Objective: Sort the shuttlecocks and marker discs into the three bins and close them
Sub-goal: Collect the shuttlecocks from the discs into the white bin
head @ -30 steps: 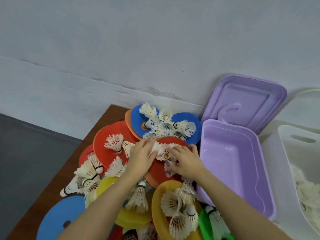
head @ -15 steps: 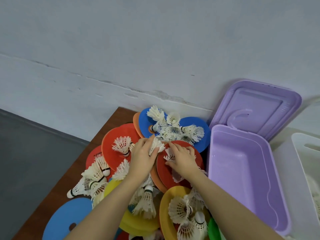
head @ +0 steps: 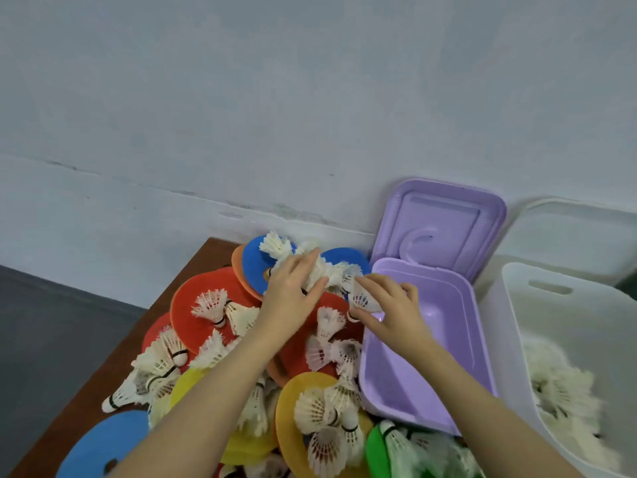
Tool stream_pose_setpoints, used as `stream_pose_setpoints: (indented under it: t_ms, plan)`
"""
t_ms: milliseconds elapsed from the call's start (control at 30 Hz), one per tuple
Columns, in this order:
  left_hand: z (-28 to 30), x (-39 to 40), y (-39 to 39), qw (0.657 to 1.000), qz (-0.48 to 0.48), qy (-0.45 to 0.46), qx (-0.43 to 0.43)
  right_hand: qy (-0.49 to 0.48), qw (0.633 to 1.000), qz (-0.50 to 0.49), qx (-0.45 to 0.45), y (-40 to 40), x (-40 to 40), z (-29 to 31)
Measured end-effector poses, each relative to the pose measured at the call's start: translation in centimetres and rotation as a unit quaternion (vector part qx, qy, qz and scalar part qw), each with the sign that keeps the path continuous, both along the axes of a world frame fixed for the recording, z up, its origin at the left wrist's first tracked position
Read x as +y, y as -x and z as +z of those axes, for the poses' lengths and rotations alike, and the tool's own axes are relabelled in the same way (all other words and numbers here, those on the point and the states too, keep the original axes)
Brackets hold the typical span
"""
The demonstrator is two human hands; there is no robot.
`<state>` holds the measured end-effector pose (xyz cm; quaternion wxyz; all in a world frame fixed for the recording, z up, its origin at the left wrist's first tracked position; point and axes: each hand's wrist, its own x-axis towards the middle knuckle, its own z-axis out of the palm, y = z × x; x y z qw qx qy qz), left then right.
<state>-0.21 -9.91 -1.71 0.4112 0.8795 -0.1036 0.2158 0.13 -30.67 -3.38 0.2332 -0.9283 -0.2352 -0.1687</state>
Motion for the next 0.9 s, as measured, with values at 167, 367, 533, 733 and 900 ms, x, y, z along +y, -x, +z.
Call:
stream_pose_setpoints:
  t_ms: [167, 367, 533, 733, 900]
  plan:
    - [3.8, -10.3, 0.0, 0.996, -0.067, 0.010, -0.055, -0.019, 0.996, -0.069, -0.048, 2.2, -9.2, 3.5]
    - [4.9, -23.9, 0.9, 0.986, -0.147, 0.006, -0.080, -0.024, 0.985, -0.157, -0.065, 5.4, -21.9, 5.0]
    - [4.6, -32.7, 1.6, 0.983, -0.181, -0.007, -0.031, -0.001, 0.971, -0.236, -0.038, 7.1, -29.7, 5.0]
    - [4.5, -36.4, 0.3, 0.974, -0.149, -0.168, 0.026, 0.095, 0.959, -0.261, 0.052, 6.4, -33.8, 4.5]
    - [4.3, -33.8, 0.8, 0.960, -0.111, -0.258, -0.008, 0.090, 0.975, -0.197, 0.045, 5.8, -32.3, 4.6]
